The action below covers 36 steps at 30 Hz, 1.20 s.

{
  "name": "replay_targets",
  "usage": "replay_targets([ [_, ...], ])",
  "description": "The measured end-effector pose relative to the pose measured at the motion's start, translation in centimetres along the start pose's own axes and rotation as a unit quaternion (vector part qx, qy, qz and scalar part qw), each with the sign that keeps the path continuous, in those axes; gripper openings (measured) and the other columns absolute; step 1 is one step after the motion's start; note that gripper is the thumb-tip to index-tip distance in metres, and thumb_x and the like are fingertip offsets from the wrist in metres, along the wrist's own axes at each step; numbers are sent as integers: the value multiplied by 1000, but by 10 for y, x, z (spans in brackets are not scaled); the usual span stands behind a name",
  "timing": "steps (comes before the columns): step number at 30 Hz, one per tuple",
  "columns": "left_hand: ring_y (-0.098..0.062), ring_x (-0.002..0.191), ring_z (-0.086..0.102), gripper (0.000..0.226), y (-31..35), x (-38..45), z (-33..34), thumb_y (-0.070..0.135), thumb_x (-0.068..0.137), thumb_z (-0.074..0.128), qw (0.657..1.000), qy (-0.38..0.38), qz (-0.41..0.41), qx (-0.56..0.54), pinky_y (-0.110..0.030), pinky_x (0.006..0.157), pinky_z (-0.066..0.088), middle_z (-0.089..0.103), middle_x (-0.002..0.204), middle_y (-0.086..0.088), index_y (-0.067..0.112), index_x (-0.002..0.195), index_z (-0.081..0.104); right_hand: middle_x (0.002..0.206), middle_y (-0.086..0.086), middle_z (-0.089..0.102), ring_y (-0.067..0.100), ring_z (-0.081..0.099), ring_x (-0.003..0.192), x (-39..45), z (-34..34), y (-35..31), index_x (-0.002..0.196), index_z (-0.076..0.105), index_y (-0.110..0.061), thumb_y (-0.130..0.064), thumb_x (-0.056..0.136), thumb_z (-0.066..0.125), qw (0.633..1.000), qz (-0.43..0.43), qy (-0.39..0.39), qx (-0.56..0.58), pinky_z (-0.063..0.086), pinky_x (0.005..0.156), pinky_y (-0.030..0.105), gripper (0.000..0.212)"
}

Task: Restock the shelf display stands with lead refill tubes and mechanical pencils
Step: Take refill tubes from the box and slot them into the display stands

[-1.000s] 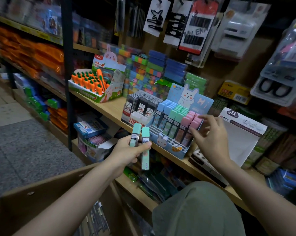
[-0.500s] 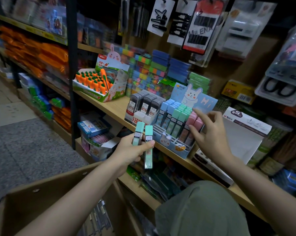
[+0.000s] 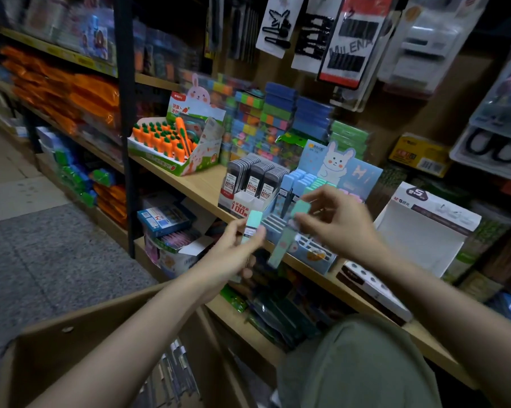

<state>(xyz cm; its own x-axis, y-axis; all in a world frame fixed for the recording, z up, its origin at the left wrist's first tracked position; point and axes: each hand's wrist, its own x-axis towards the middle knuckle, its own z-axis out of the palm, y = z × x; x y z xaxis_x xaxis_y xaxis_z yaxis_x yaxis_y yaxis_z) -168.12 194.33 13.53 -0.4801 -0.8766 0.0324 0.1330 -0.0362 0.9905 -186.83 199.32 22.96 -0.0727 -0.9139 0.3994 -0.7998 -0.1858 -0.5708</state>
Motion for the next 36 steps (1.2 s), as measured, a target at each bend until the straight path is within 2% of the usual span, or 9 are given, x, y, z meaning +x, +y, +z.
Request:
replay_targets([
  [4, -13, 71, 47, 29, 2, 2, -10, 26, 103, 42, 999, 42, -2, -13, -23, 57, 45, 49, 93, -5, 25, 131, 45, 87, -11, 69, -4, 67, 72, 13, -43, 10, 97, 62, -23, -28, 82, 77, 995, -25, 77, -54, 55, 66, 14, 22],
  [8, -16, 91, 59, 19, 12, 11, -14, 16, 100, 48, 996, 81, 27, 1, -30, 74, 55, 58, 95, -4, 22, 116, 57, 77, -15, 63, -8, 61, 71, 21, -47, 16, 98, 64, -19, -24, 83, 76, 988, -68, 98, -102, 45, 62, 3, 20],
  [11, -21, 107, 64, 13, 35, 30, -4, 9, 96, 56, 988, 93, 104, 60, -38, 93, 51, 71, 101, 0, 18, 104, 62, 73, -10, 63, -5, 61, 69, 23, -41, 22, 97, 63, -17, -21, 84, 75, 985, -93, 93, -111, 52, 67, 15, 18],
  [13, -19, 102, 66, 8, 55, 45, 7, 7, 93, 60, 979, 79, 157, 106, -37, 90, 54, 73, 97, 1, 12, 99, 60, 73, -6, 66, 7, 64, 68, 25, -36, 26, 96, 63, -16, -20, 84, 74, 983, -106, 93, -114, 54, 69, 26, 18],
  [16, -18, 90, 67, 11, 76, 64, 22, 4, 91, 63, 957, 36, 201, 204, -39, 83, 57, 70, 95, -8, 14, 93, 58, 78, -6, 66, 12, 64, 69, 26, -34, 34, 97, 63, -18, -24, 83, 74, 980, -114, 97, -129, 53, 68, 29, 19],
  [20, -14, 88, 64, 15, 81, 78, 32, 12, 91, 65, 908, -2, 224, 354, -43, 87, 53, 64, 90, 4, 24, 89, 56, 77, -8, 65, 9, 63, 69, 26, -32, 45, 95, 65, -18, -27, 82, 76, 980, -112, 106, -126, 53, 68, 32, 20],
  [25, -15, 89, 61, 13, 71, 83, 35, 9, 91, 64, 894, -68, 197, 397, -49, 88, 51, 62, 89, 4, 20, 90, 56, 72, -7, 64, 21, 61, 76, 21, -21, 54, 94, 66, -20, -30, 81, 76, 979, -113, 103, -131, 50, 77, 48, 20],
  [32, -26, 106, 60, 15, 75, 92, 36, 12, 91, 65, 885, -103, 166, 423, -51, 95, 48, 61, 107, -6, 18, 100, 55, 72, -9, 63, 20, 55, 89, 22, -14, 61, 97, 68, -25, -36, 80, 75, 971, -106, 125, -177, 26, 78, 33, 21],
  [36, -36, 90, 62, 29, 71, 94, 39, 18, 91, 65, 882, -80, 162, 436, -56, 86, 49, 61, 95, -18, 26, 110, 43, 75, -8, 64, 19, 53, 90, 22, -14, 62, 97, 68, -25, -37, 80, 75, 969, -96, 131, -187, 23, 77, 32, 22],
])
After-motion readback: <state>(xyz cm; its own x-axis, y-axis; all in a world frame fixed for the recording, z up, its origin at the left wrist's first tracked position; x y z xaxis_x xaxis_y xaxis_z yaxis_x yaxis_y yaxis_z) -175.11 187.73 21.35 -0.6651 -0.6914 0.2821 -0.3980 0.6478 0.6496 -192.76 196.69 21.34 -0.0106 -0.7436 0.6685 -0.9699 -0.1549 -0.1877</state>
